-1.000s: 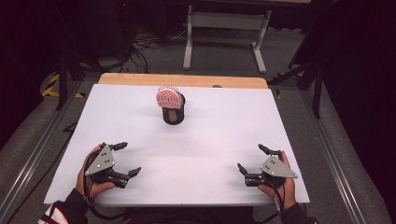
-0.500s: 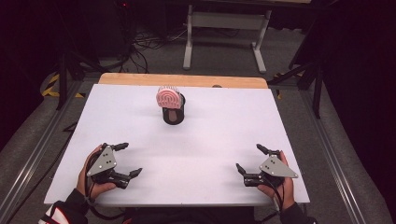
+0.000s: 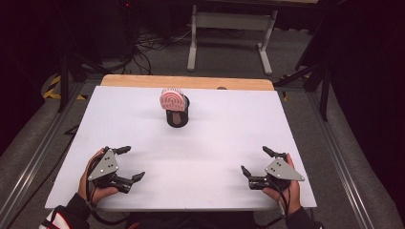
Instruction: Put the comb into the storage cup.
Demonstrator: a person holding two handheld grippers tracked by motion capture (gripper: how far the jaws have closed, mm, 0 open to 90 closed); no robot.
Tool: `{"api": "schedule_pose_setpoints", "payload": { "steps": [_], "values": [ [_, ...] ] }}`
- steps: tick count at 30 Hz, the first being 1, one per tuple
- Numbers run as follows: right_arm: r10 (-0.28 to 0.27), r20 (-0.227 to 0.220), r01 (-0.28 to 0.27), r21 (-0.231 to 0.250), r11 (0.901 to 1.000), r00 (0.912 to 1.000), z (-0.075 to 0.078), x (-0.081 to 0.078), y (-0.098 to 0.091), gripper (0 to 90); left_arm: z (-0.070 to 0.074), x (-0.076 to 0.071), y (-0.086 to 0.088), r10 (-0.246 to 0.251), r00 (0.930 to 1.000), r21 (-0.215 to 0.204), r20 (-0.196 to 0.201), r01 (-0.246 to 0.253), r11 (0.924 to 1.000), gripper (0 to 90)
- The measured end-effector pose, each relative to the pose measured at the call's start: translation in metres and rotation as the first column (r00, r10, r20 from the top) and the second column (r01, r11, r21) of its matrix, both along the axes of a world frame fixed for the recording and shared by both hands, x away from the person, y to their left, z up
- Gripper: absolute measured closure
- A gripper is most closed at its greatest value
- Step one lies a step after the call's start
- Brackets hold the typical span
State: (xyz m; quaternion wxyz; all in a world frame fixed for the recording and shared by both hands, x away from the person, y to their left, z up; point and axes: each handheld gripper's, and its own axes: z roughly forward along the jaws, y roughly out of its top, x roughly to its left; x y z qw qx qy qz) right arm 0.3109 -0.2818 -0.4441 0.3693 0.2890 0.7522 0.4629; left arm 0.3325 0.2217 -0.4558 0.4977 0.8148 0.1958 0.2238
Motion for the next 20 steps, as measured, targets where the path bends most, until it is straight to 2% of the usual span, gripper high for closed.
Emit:
{"api": "schedule_pose_setpoints", "payload": {
  "steps": [3, 14, 20],
  "values": [
    [-0.003, -0.007, 0.003, 0.015, 0.9999, 1.0000, 0.0005, 0.0004, -0.0006, 4.7, 0.0001, 0.0000, -0.0008, -0.001, 1.0000, 0.003, 0.002, 0.001, 1.0000, 4.7],
    [-0.003, 0.008, 0.003, -0.005, 1.0000, 1.0000, 0.0007, 0.0011, 0.0019, 4.7, 0.0000, 0.0013, 0.0006, 0.007, 1.0000, 0.001, -0.002, -0.007, 1.0000, 4.7],
    [-0.003, -0.005, 0.003, -0.006, 1.0000, 1.0000, -0.0013, 0.0018, 0.0013, 4.7, 0.0000, 0.0010, -0.0008, 0.006, 1.0000, 0.005, -0.001, -0.006, 1.0000, 4.7]
  ]
}}
